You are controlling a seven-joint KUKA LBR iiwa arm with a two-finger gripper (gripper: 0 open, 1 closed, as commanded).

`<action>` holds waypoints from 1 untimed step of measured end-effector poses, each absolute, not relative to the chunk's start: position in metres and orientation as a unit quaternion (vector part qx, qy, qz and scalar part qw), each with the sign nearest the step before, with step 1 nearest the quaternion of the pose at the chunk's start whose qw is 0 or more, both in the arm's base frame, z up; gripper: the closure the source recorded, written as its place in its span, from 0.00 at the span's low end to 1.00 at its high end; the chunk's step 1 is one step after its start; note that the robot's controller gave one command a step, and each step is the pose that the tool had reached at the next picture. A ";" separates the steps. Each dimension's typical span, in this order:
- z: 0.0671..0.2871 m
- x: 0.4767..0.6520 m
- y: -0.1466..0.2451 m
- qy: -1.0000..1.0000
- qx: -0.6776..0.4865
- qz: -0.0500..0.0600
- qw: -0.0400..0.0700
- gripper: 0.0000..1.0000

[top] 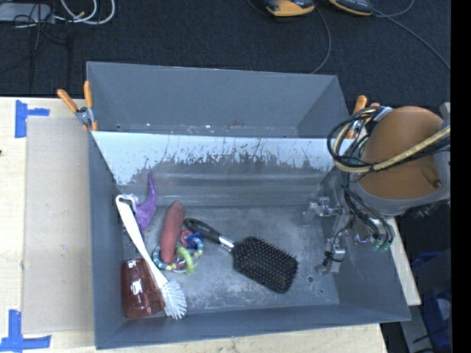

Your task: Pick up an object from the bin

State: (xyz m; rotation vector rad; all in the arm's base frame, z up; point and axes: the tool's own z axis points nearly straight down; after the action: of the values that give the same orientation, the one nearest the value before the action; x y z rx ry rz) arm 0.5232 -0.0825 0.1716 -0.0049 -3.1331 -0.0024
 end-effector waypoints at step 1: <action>0.176 0.524 -0.082 -1.000 0.000 0.000 0.001 0.00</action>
Offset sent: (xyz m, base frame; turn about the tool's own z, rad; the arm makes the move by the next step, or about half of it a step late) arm 0.0020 0.0482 -0.0834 0.0564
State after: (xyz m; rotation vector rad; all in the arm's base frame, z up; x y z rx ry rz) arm 0.5245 -0.0822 0.1760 -0.0015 -3.1397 -0.0009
